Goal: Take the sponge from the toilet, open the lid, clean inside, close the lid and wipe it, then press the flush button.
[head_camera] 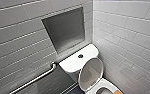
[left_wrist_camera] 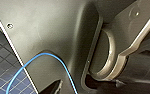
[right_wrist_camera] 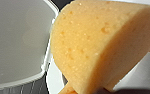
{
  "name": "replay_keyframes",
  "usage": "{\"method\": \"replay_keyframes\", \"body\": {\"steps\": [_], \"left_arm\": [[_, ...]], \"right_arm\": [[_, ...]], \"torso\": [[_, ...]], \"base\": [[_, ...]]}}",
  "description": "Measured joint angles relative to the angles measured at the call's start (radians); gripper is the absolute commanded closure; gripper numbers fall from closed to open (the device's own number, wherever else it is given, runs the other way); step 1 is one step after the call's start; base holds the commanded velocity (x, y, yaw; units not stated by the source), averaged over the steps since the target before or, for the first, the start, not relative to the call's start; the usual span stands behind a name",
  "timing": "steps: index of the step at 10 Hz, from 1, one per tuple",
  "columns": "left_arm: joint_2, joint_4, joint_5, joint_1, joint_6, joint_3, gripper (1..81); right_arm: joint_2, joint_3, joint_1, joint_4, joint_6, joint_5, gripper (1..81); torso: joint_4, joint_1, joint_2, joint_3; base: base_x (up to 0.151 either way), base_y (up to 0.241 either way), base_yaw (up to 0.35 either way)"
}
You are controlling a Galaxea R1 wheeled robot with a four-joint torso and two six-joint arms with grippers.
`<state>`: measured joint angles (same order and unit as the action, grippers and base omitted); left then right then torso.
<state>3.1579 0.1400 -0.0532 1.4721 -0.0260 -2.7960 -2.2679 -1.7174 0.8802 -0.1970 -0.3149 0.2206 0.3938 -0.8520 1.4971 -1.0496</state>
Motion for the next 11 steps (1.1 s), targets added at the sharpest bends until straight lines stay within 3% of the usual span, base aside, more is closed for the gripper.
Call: {"method": "replay_keyframes", "body": {"steps": [5,11], "left_arm": [[0.000,0.000,0.000,0.000,0.000,0.000,1.0],[0.002,0.000,0.000,0.000,0.000,0.000,1.0]], "right_arm": [[-0.100,-0.060,-0.133,0.010,-0.001,-0.201,81.1],[-0.277,-0.354,-0.234,0.027,0.000,-0.344,81.1]], "torso": [[0.000,0.000,0.000,0.000],[0.000,0.000,0.000,0.000]], "base": [[0.000,0.000,0.000],[0.000,0.000,0.000]]}}
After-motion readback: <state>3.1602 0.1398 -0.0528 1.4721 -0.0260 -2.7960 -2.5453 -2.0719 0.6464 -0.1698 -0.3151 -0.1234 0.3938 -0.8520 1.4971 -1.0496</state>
